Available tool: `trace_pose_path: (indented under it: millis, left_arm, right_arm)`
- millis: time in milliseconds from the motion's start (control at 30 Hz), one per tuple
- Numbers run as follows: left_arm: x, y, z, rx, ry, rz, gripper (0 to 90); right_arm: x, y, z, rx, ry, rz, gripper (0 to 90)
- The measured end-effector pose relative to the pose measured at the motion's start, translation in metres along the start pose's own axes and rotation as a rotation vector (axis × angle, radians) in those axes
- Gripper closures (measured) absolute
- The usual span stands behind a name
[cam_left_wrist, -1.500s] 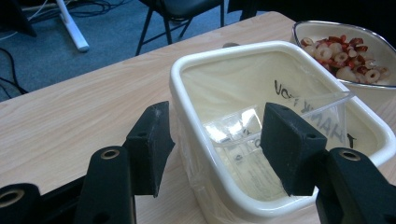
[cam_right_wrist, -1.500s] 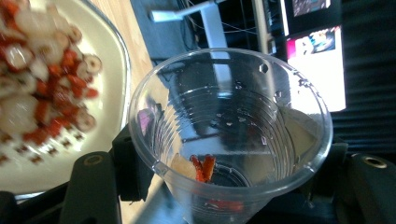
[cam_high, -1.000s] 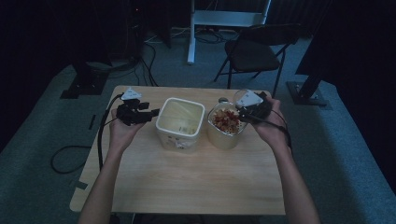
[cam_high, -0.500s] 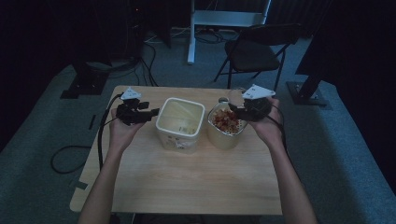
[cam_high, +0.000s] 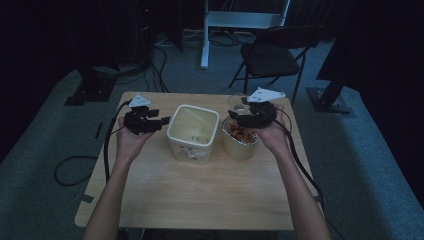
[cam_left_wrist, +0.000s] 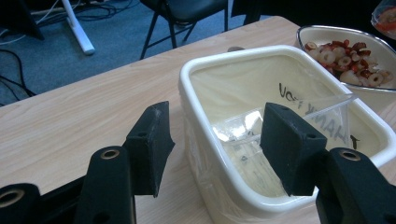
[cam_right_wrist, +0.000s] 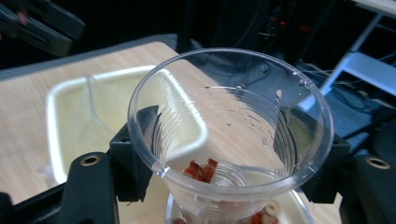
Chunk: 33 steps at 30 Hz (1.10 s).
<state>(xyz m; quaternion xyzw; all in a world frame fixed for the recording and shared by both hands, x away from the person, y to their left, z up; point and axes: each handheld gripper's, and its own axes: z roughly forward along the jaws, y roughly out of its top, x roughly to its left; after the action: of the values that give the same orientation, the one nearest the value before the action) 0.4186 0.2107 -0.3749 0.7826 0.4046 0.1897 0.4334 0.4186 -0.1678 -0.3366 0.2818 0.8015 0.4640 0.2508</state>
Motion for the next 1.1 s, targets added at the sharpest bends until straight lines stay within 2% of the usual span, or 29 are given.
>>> trace_pose_path:
  millis: [167,433,667,1000,1067,1100]
  left_arm:
    - [0.000,0.000,0.001,0.001,-0.001,-0.001,43.8]
    - [-0.001,0.000,0.001,0.006,-0.002,0.001,43.8]
    - [-0.001,0.000,0.001,0.006,-0.002,0.005,43.8]
    - [0.001,-0.001,0.000,0.007,0.000,0.004,43.8]
    - [0.001,-0.001,0.000,0.007,-0.002,0.001,43.9]
    - [0.000,-0.001,0.001,0.006,-0.003,0.002,43.8]
  right_arm:
    - [0.003,0.008,0.010,-0.017,0.055,0.044,31.3]
    - [0.014,0.020,0.032,-0.014,0.102,0.057,30.3]
    - [0.024,0.031,0.054,-0.017,0.120,0.058,29.8]
    - [0.030,0.040,0.077,-0.027,0.140,0.080,28.3]
    - [0.031,0.042,0.081,-0.027,0.136,0.100,24.7]
    - [0.032,0.043,0.084,-0.024,0.132,0.109,18.7]
